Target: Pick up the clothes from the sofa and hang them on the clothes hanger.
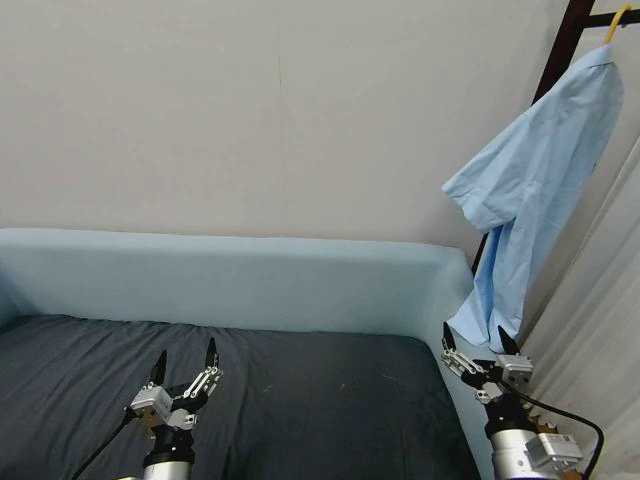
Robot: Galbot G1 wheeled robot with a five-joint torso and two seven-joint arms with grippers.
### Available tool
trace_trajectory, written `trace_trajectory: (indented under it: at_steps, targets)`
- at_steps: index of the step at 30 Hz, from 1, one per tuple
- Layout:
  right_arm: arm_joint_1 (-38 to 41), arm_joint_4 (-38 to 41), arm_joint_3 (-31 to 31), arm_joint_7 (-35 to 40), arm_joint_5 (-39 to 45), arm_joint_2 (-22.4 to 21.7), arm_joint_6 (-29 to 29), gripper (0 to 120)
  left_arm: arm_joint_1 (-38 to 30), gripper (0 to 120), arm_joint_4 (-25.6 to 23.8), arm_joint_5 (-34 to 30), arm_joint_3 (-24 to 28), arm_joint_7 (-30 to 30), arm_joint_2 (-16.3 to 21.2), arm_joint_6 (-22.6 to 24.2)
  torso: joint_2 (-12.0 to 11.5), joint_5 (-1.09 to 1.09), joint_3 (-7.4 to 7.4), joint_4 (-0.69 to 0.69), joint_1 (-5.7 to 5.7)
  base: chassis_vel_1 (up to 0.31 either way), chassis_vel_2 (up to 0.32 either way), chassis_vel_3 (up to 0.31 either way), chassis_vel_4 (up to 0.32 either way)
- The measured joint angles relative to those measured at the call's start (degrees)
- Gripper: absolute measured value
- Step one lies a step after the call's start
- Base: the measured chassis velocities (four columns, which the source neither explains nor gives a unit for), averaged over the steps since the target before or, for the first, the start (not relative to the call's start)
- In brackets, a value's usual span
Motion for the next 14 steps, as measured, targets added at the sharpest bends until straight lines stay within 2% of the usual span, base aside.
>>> trace_trajectory:
  at_steps: [14]
  targets:
    - [0.2, -0.1, -0.1, 0.0, 0.2, -0.1, 0.0, 100, -0.1, 100, 0.1, 0.0, 0.0, 0.1, 0.0, -0.1, 0.0, 0.0, 0.0, 0.0, 0.0, 0.0, 0.0, 0.0, 0.0]
